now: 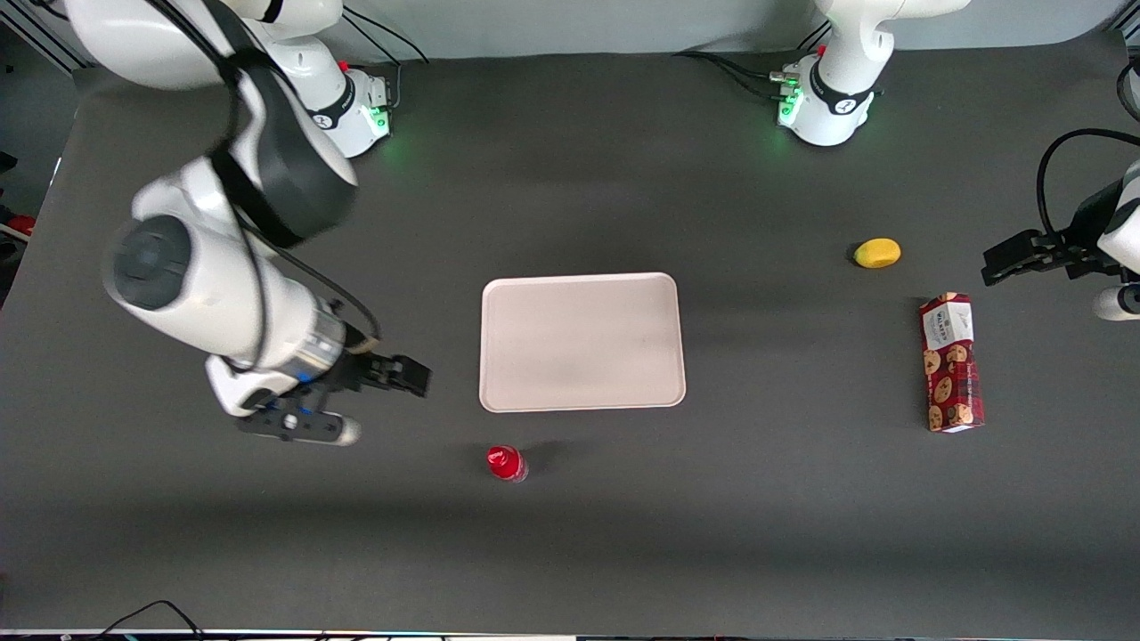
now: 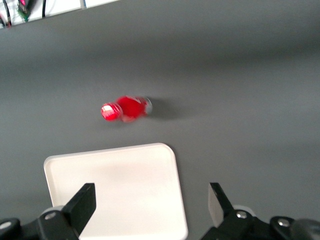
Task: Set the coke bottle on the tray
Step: 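Lower the right gripper around the bottle's body beside the tray, then close the right gripper on the bottle and lift it, then carry the bottle over the white tray and lower it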
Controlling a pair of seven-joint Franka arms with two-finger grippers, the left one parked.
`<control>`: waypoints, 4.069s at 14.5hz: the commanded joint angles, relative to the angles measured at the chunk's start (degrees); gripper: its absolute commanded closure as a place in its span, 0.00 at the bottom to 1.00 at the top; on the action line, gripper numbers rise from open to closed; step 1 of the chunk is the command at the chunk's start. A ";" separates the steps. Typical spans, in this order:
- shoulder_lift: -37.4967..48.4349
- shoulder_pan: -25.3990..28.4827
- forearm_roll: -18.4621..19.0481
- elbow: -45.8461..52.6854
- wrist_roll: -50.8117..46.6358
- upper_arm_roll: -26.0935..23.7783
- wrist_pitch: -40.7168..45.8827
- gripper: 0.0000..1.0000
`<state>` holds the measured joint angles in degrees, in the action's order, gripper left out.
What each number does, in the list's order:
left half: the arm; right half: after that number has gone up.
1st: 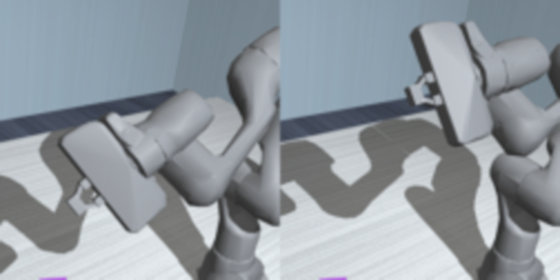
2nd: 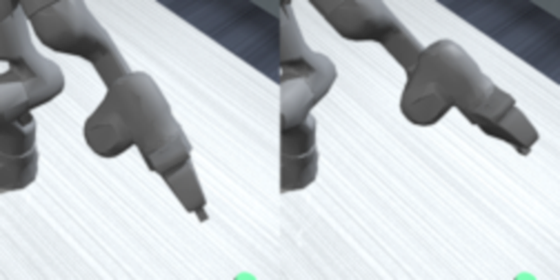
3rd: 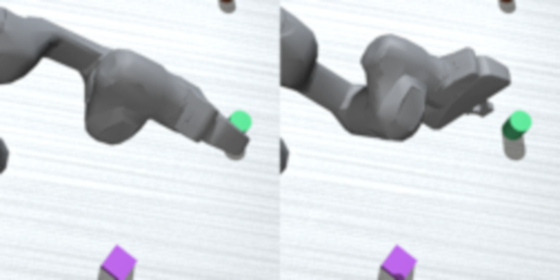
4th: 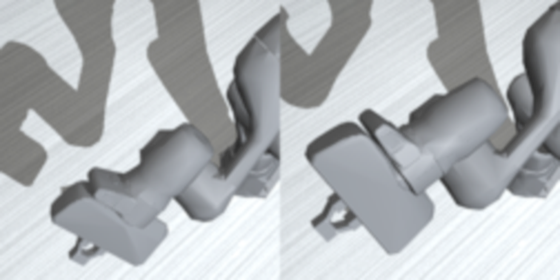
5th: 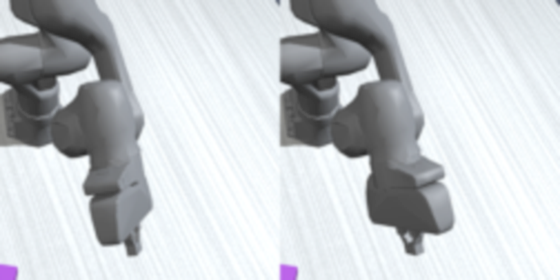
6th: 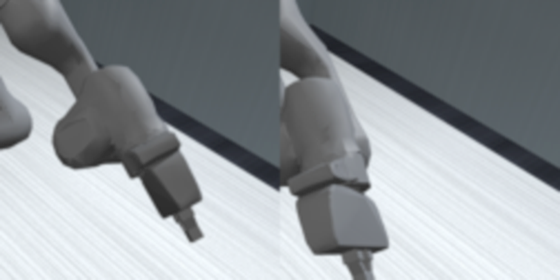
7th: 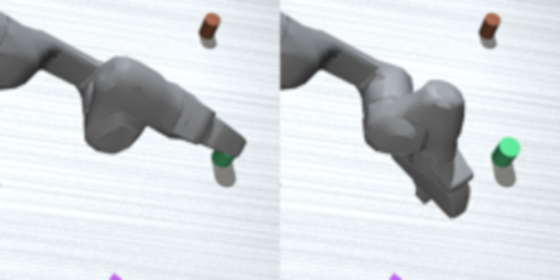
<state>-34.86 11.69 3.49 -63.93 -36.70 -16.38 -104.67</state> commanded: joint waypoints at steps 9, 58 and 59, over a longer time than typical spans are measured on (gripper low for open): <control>-20.15 5.88 3.89 12.59 -9.87 2.14 -14.95 0.00; 19.67 -2.02 4.41 -35.20 -18.32 -13.86 -10.35 1.00; 18.35 -2.11 5.46 -36.17 -18.32 -13.33 -12.12 1.00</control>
<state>-17.38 10.56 7.55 -95.84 -55.03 -30.24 -112.37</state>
